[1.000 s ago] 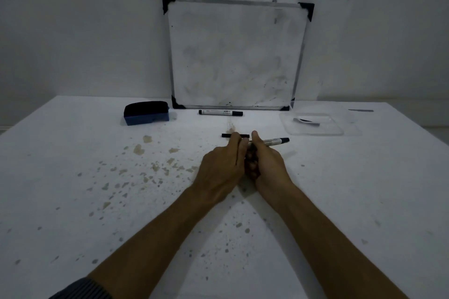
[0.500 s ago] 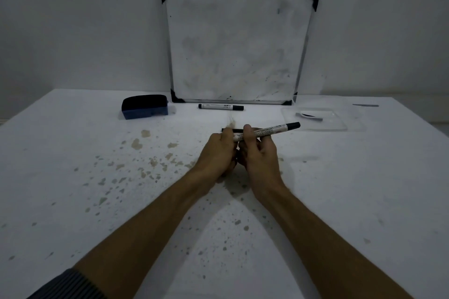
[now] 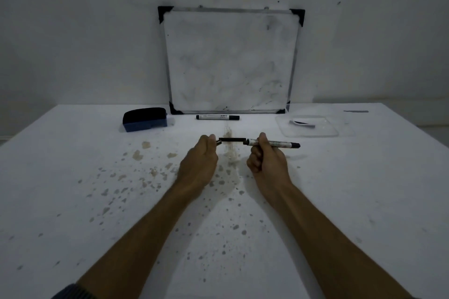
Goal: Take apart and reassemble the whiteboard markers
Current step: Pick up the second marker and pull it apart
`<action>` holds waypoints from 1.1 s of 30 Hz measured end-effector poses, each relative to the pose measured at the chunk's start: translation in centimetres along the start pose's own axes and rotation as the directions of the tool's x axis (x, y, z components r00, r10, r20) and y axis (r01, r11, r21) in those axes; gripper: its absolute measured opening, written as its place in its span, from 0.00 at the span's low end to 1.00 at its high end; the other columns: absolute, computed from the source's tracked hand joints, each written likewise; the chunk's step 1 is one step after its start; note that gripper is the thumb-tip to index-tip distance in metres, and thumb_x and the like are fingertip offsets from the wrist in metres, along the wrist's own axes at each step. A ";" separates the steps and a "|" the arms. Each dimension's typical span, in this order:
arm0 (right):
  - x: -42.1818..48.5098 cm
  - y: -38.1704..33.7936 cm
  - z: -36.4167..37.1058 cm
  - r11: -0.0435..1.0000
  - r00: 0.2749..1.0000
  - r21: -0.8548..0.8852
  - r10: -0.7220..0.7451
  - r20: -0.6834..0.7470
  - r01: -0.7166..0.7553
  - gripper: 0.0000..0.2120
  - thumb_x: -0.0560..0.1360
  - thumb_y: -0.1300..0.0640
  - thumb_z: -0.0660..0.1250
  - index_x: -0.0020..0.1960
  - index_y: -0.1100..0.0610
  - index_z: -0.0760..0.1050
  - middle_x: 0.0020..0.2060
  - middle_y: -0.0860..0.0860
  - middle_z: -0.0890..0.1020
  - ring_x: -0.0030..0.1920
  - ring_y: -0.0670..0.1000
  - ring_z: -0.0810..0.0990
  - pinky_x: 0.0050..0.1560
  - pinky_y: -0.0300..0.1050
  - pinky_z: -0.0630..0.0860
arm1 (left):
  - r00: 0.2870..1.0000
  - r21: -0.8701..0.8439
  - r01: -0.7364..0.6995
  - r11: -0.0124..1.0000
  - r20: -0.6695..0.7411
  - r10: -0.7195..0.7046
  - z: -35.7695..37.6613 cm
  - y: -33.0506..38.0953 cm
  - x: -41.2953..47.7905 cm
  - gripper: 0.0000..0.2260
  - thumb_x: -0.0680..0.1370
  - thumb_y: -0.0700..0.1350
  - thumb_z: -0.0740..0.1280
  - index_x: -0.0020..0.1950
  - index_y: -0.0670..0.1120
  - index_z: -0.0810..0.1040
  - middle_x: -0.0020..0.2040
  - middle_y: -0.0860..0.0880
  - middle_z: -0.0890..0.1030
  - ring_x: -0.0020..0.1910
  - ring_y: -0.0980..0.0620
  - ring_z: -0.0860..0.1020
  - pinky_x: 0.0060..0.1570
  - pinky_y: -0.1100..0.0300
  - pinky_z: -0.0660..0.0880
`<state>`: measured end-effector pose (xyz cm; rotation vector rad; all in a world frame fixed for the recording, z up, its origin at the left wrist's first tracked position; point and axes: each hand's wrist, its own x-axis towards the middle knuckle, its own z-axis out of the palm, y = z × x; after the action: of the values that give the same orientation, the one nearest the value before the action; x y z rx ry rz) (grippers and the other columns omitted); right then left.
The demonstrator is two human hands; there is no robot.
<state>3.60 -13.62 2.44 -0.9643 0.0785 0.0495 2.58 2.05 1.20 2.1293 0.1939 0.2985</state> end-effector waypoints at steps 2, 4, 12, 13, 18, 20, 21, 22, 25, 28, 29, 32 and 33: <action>0.2 -0.3 -0.2 1.000 1.000 0.015 0.022 -0.001 -0.022 0.16 0.86 0.53 0.60 0.40 0.57 0.69 0.26 0.48 0.66 0.24 0.45 0.60 0.26 0.39 0.57 | 0.996 0.076 -0.086 0.993 -0.006 0.087 -0.3 -0.2 0.2 0.17 0.87 0.59 0.50 0.49 0.51 0.70 0.38 0.50 0.77 0.36 0.51 0.75 0.35 0.56 0.69; 0.3 -0.5 -0.5 0.998 0.999 0.042 0.043 0.002 -0.043 0.17 0.86 0.53 0.60 0.39 0.57 0.69 0.27 0.48 0.65 0.23 0.45 0.60 0.25 0.39 0.57 | 0.986 0.187 -0.161 0.969 -0.017 0.167 -0.8 -0.7 0.5 0.15 0.87 0.57 0.54 0.51 0.48 0.73 0.42 0.48 0.79 0.41 0.49 0.78 0.39 0.54 0.73; 1.7 -0.4 -1.3 0.988 0.994 0.113 0.101 0.046 -0.105 0.16 0.85 0.52 0.61 0.40 0.55 0.68 0.26 0.47 0.67 0.23 0.45 0.61 0.23 0.37 0.61 | 0.971 0.394 -0.200 0.897 -0.044 0.236 -0.9 -2.1 1.2 0.11 0.83 0.53 0.67 0.57 0.47 0.81 0.56 0.46 0.81 0.57 0.46 0.77 0.58 0.53 0.70; 1.9 -0.4 -1.4 0.988 0.993 0.111 0.104 0.056 -0.109 0.16 0.85 0.52 0.61 0.40 0.55 0.67 0.26 0.47 0.67 0.23 0.45 0.62 0.23 0.37 0.61 | 0.971 0.379 -0.195 0.905 -0.054 0.232 -0.9 -2.2 1.2 0.11 0.83 0.53 0.67 0.58 0.47 0.81 0.56 0.46 0.81 0.57 0.46 0.77 0.58 0.53 0.70; 2.1 -0.7 -1.7 0.992 0.988 0.042 0.116 0.103 -0.121 0.15 0.85 0.50 0.62 0.42 0.56 0.69 0.27 0.48 0.69 0.23 0.45 0.63 0.23 0.38 0.62 | 0.963 0.254 -0.191 0.948 -0.138 0.231 -0.9 -1.2 0.6 0.13 0.83 0.52 0.67 0.63 0.47 0.76 0.56 0.47 0.77 0.55 0.51 0.74 0.56 0.56 0.73; 1.8 -0.9 -1.5 0.995 0.990 -0.040 0.095 0.106 -0.091 0.14 0.84 0.50 0.62 0.43 0.56 0.70 0.27 0.48 0.70 0.24 0.45 0.63 0.23 0.38 0.62 | 0.971 0.029 -0.161 0.986 -0.172 0.164 -0.7 0.2 0.2 0.08 0.84 0.53 0.65 0.59 0.50 0.77 0.54 0.50 0.79 0.50 0.55 0.77 0.53 0.58 0.77; 1.5 -1.0 -1.2 0.994 0.991 -0.091 0.075 0.107 -0.066 0.14 0.84 0.50 0.63 0.43 0.56 0.70 0.28 0.48 0.70 0.24 0.45 0.63 0.23 0.38 0.62 | 0.990 -0.187 -0.084 0.979 -0.128 0.061 -0.5 1.2 0.0 0.10 0.85 0.55 0.62 0.56 0.51 0.78 0.52 0.51 0.81 0.49 0.55 0.79 0.53 0.56 0.78; 1.1 -1.0 -0.9 0.990 0.992 -0.136 0.050 0.112 -0.035 0.14 0.84 0.50 0.63 0.43 0.56 0.70 0.28 0.48 0.70 0.25 0.45 0.63 0.24 0.38 0.62 | 0.997 -0.464 0.052 0.884 -0.023 -0.071 -0.3 2.1 -0.1 0.14 0.86 0.56 0.60 0.54 0.49 0.79 0.51 0.50 0.84 0.50 0.52 0.81 0.54 0.54 0.79; 0.0 -2.2 0.4 0.976 0.986 -0.188 -0.083 0.146 0.110 0.14 0.84 0.51 0.64 0.42 0.56 0.73 0.29 0.49 0.69 0.27 0.46 0.63 0.26 0.38 0.63 | 0.886 -0.867 0.455 0.203 0.416 -0.207 0.3 2.9 -0.6 0.29 0.86 0.60 0.55 0.58 0.36 0.81 0.55 0.37 0.87 0.57 0.41 0.83 0.58 0.49 0.79; -1.5 -3.1 1.5 0.886 0.929 -0.284 -0.330 0.168 0.366 0.14 0.82 0.47 0.66 0.44 0.55 0.76 0.30 0.47 0.74 0.28 0.44 0.69 0.28 0.37 0.68 | 0.807 -0.818 0.574 -0.036 0.572 -0.145 0.8 2.1 -1.1 0.35 0.85 0.63 0.52 0.67 0.32 0.78 0.63 0.32 0.83 0.65 0.36 0.80 0.67 0.45 0.75; -2.0 -2.6 1.8 0.800 0.892 -0.394 -0.405 0.200 0.452 0.12 0.81 0.46 0.66 0.46 0.54 0.77 0.31 0.47 0.78 0.30 0.43 0.74 0.30 0.36 0.71 | 0.797 -0.805 0.590 -0.056 0.592 -0.121 0.9 1.9 -1.0 0.36 0.85 0.63 0.51 0.66 0.32 0.79 0.63 0.33 0.83 0.64 0.36 0.81 0.67 0.45 0.76; -3.7 1.7 2.3 0.399 0.872 -0.775 -0.231 0.432 0.490 0.12 0.82 0.49 0.65 0.61 0.53 0.78 0.45 0.47 0.88 0.43 0.43 0.85 0.41 0.29 0.77 | 0.804 -0.805 0.593 -0.022 0.593 -0.049 1.0 1.7 -1.1 0.37 0.85 0.63 0.49 0.60 0.35 0.86 0.61 0.37 0.86 0.58 0.41 0.86 0.61 0.48 0.79; -3.8 2.8 2.4 0.324 0.878 -0.816 -0.185 0.442 0.479 0.14 0.83 0.49 0.65 0.63 0.55 0.77 0.48 0.49 0.88 0.44 0.44 0.86 0.42 0.28 0.77 | 0.808 -0.809 0.587 -0.033 0.588 -0.029 1.0 1.6 -1.0 0.36 0.85 0.62 0.49 0.60 0.35 0.85 0.62 0.37 0.85 0.58 0.41 0.86 0.61 0.48 0.78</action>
<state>-0.24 -10.12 1.87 -2.1021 -0.4870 -0.1979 1.90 0.10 1.91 0.5356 0.1517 -0.3108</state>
